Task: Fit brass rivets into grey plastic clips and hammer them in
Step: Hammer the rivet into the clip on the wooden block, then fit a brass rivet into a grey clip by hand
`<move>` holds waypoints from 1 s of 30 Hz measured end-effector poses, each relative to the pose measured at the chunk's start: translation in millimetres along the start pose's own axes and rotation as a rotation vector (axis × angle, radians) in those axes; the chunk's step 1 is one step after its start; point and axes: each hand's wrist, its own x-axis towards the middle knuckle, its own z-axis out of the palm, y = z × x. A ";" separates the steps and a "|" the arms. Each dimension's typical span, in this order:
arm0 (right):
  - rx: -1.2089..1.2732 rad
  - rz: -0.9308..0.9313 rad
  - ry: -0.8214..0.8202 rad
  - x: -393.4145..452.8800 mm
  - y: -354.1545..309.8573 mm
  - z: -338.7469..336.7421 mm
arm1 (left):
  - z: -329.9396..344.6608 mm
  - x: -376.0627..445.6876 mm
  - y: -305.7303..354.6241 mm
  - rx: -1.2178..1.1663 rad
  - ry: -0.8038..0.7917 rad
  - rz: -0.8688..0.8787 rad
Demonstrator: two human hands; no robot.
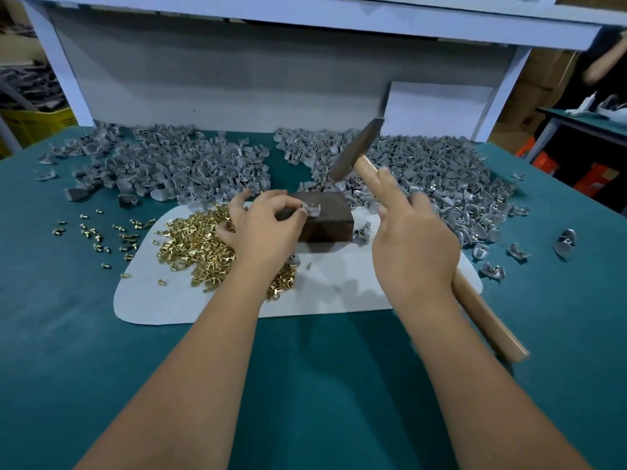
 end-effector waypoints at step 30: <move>0.434 -0.166 -0.115 20.9 -20.5 26.9 | -6.1 -2.5 3.7 -0.041 -0.041 -0.016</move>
